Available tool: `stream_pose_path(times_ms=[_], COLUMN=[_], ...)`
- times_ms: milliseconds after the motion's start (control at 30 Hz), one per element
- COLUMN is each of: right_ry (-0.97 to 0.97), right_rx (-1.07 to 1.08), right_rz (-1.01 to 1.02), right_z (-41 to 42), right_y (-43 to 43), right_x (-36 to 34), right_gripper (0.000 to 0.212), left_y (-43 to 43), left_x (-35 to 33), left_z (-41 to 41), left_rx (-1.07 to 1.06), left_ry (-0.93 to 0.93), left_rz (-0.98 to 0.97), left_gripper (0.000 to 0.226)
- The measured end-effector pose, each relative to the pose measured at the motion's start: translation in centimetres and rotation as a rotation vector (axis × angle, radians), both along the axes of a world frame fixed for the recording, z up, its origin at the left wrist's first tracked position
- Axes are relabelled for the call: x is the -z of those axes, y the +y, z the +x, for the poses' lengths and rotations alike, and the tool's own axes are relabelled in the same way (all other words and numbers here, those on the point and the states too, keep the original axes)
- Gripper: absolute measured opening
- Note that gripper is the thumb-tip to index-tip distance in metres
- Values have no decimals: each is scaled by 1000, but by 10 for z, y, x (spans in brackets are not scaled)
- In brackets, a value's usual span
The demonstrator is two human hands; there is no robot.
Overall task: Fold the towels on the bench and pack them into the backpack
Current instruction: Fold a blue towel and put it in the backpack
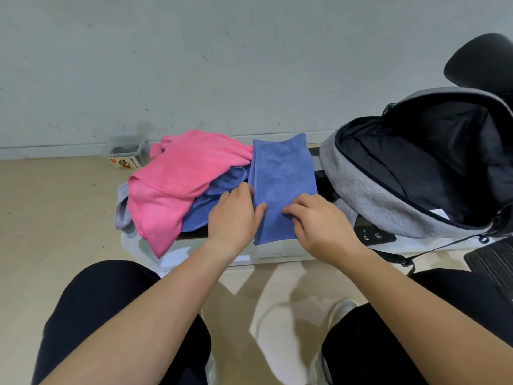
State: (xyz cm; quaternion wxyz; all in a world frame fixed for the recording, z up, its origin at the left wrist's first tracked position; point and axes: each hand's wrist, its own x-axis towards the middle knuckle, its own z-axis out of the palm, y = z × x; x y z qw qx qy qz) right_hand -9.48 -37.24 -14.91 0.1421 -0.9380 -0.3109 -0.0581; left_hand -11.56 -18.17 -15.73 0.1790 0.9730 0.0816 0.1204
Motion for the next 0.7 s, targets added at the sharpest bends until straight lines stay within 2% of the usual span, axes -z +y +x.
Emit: stream_pose_path(times_ms=[267,433,533,633,700], right_ry=[41,65,61,32,5], right_rx=[69,90,101,101,90], right_rz=[27,-8,10,16,27], right_z=[11,15,17,20,21], right_y=[10,11,12,14,16], right_x=[-2,0,-1,-3,-4], right_gripper=[30,31,29,28,26], left_y=[-16,-2,-1,4,10], left_x=[-3,0,-4,-12,-13], left_z=[13,29,30,31,32], left_rx=[-93,-98,-76,-56,-54], left_ry=[103,155,148,74,22], left_rz=[-75,-317,-398,-428,-384], left_gripper=[56,29,28,15,14])
